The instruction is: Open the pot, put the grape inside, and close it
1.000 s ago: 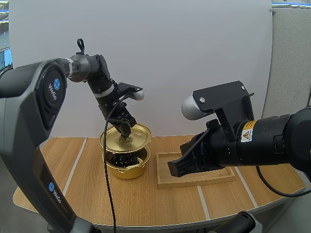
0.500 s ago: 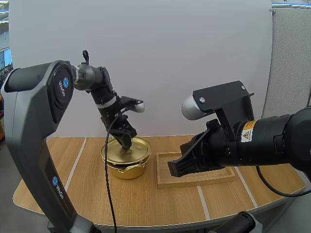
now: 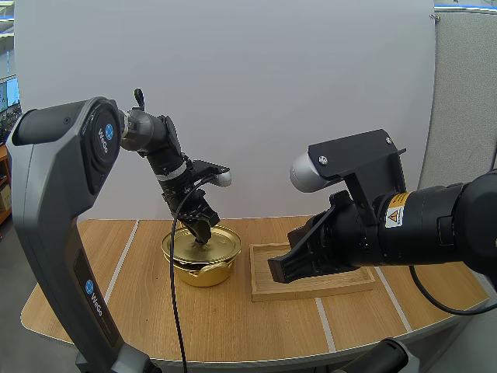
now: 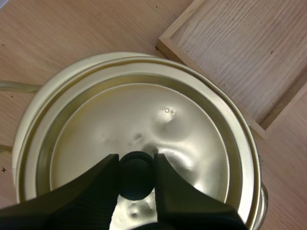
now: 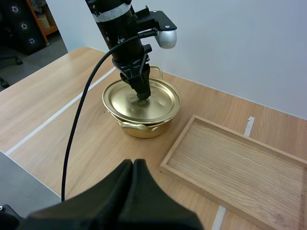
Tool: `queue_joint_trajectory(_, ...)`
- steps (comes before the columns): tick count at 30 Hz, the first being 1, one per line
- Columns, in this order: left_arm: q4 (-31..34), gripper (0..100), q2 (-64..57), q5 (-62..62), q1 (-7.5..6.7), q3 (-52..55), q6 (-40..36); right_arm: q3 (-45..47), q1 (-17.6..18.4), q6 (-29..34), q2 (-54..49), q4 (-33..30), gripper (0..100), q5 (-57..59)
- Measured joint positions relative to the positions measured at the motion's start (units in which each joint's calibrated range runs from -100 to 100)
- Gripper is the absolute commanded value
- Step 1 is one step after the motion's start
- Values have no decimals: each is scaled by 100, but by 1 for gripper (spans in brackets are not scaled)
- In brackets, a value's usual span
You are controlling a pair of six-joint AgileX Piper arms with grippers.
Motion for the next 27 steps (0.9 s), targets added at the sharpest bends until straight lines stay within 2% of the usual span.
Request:
queue_joint_trajectory(15, 0, 0, -699, 128, 0, -227, 34, 0, 0, 0, 0, 0, 0, 0)
queue_joint_trajectory(27, 0, 0, -699, -872, 0, 97, 107, 0, 0, 0, 0, 0, 0, 0)
